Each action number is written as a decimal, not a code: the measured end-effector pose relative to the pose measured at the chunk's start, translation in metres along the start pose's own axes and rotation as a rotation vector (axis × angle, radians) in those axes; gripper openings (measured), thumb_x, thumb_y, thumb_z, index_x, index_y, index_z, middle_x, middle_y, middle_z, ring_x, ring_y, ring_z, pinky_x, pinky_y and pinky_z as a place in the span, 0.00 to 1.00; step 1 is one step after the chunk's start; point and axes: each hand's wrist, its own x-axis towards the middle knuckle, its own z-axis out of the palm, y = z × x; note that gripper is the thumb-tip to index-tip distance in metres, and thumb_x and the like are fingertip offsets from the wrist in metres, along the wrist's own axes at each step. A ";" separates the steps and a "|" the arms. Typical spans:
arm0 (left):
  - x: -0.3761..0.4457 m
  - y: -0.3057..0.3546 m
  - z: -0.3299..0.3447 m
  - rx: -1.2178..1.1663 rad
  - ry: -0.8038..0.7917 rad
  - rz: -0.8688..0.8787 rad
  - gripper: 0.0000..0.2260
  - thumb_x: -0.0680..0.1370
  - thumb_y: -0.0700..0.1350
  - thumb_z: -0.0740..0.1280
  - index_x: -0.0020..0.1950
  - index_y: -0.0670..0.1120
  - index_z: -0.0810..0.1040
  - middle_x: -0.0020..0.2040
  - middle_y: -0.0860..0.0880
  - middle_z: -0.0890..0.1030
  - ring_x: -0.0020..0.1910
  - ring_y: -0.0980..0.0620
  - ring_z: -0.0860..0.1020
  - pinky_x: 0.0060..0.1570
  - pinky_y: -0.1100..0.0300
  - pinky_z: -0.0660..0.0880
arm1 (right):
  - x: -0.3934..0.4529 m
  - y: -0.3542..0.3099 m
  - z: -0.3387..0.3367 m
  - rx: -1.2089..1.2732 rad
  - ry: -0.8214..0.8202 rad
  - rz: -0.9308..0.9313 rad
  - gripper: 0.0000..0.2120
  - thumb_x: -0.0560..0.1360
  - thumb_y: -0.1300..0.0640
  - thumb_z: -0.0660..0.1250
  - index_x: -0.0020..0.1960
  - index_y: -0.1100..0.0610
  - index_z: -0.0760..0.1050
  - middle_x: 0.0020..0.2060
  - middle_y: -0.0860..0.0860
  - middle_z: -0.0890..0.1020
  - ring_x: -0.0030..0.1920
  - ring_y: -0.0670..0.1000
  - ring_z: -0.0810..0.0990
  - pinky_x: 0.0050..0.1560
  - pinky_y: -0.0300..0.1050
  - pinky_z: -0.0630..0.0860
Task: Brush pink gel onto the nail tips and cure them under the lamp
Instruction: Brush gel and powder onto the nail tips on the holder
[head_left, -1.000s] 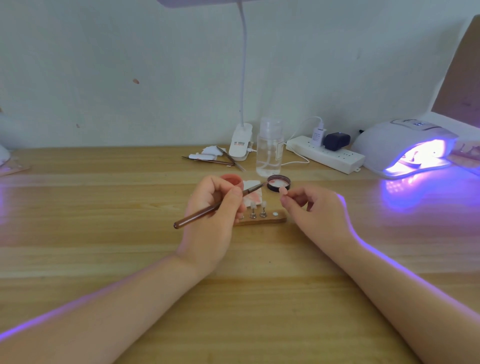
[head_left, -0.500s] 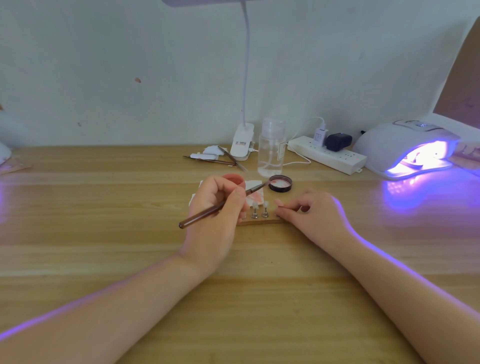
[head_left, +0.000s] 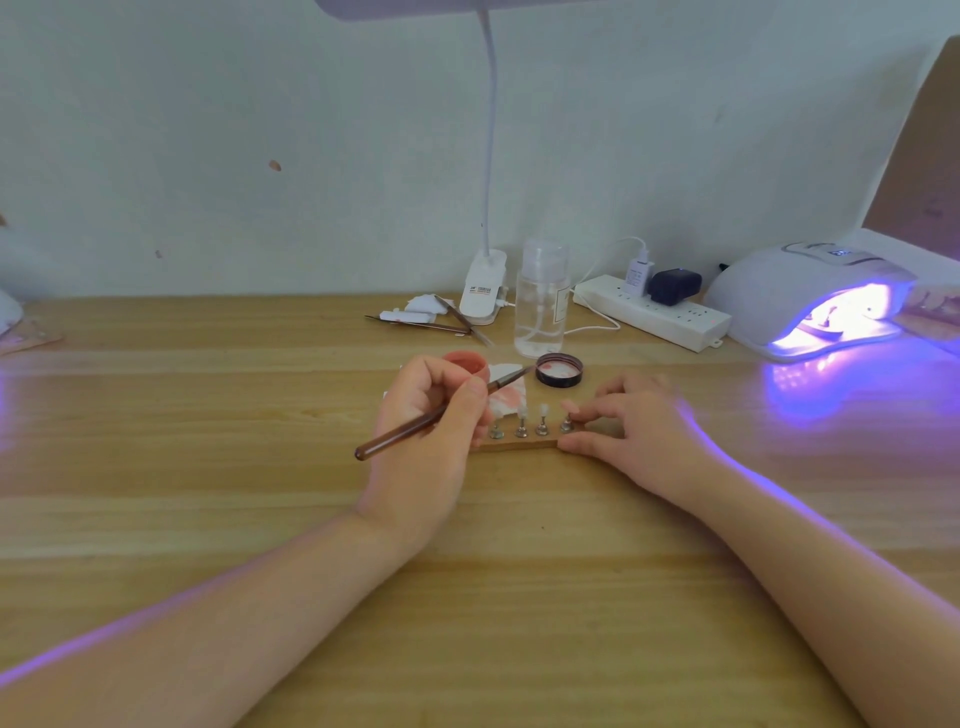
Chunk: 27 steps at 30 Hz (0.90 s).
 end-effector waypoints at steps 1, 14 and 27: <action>0.000 0.000 0.000 -0.003 0.002 0.001 0.10 0.78 0.33 0.63 0.39 0.44 0.72 0.32 0.50 0.80 0.30 0.56 0.75 0.31 0.66 0.73 | 0.001 0.003 -0.002 -0.004 0.000 0.014 0.19 0.68 0.38 0.69 0.55 0.44 0.80 0.49 0.40 0.68 0.53 0.44 0.59 0.51 0.38 0.56; 0.001 0.002 0.001 -0.010 0.009 -0.006 0.11 0.78 0.31 0.61 0.39 0.43 0.71 0.30 0.51 0.78 0.29 0.57 0.74 0.31 0.67 0.72 | -0.006 0.012 -0.029 -0.046 0.224 0.062 0.22 0.66 0.35 0.64 0.52 0.49 0.76 0.43 0.45 0.77 0.50 0.50 0.75 0.53 0.44 0.68; 0.001 0.003 0.001 -0.004 0.021 -0.012 0.10 0.78 0.32 0.61 0.39 0.43 0.71 0.29 0.51 0.78 0.29 0.58 0.74 0.31 0.66 0.72 | -0.018 -0.025 -0.005 -0.107 0.126 -0.019 0.13 0.74 0.45 0.62 0.45 0.51 0.82 0.35 0.46 0.82 0.51 0.47 0.81 0.43 0.44 0.78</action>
